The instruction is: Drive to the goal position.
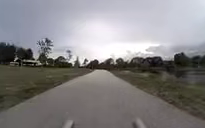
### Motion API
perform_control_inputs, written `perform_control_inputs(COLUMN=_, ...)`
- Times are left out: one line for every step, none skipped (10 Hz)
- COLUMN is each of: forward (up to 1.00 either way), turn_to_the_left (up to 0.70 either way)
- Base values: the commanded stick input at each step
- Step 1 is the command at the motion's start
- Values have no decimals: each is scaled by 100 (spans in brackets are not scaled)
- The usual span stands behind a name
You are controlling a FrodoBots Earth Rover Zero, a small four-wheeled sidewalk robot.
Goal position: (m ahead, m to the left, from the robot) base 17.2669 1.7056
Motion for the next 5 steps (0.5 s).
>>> perform_control_inputs(forward=100, turn_to_the_left=0)
perform_control_inputs(forward=100, turn_to_the_left=0)
perform_control_inputs(forward=100, turn_to_the_left=0)
perform_control_inputs(forward=100, turn_to_the_left=0)
perform_control_inputs(forward=100, turn_to_the_left=0)
